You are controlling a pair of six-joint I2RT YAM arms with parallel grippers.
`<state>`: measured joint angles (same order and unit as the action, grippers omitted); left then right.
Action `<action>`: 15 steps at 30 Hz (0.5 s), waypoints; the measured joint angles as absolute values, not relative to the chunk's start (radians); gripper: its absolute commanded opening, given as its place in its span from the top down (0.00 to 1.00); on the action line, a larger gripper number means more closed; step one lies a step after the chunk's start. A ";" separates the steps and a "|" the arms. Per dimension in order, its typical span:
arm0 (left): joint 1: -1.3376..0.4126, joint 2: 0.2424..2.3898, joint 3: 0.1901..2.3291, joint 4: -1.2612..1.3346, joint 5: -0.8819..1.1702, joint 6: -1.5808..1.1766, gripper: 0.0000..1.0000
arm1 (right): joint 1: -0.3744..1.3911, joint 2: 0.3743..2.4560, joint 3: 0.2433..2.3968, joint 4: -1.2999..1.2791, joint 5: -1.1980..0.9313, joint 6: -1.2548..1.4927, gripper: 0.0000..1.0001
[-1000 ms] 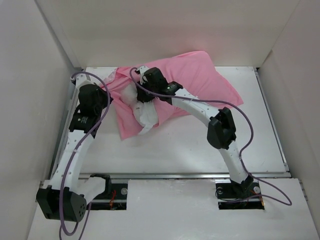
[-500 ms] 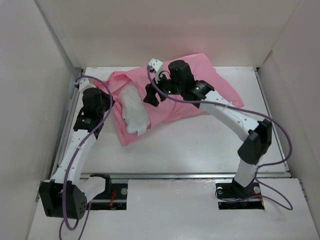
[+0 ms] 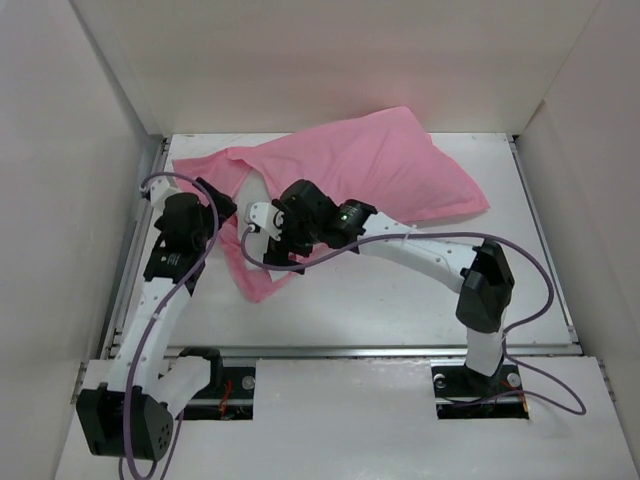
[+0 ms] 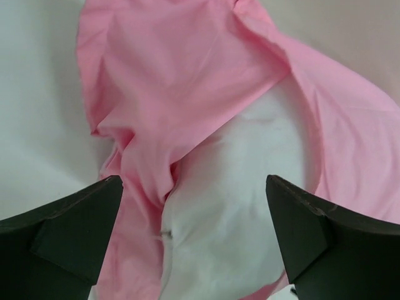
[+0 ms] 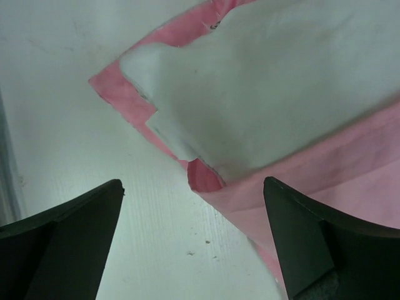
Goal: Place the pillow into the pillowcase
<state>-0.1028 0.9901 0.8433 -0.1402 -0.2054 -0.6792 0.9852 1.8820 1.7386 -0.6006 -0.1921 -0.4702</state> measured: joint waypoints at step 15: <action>-0.103 0.670 0.693 -0.353 -0.248 -0.794 0.00 | 1.059 2.012 1.791 -0.381 -0.051 -0.646 0.01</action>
<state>-0.1028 0.6704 0.6933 -0.3527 -0.2478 -0.7944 1.0588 2.0121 1.7912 -0.3805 -0.0513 -0.6456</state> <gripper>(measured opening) 0.997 0.990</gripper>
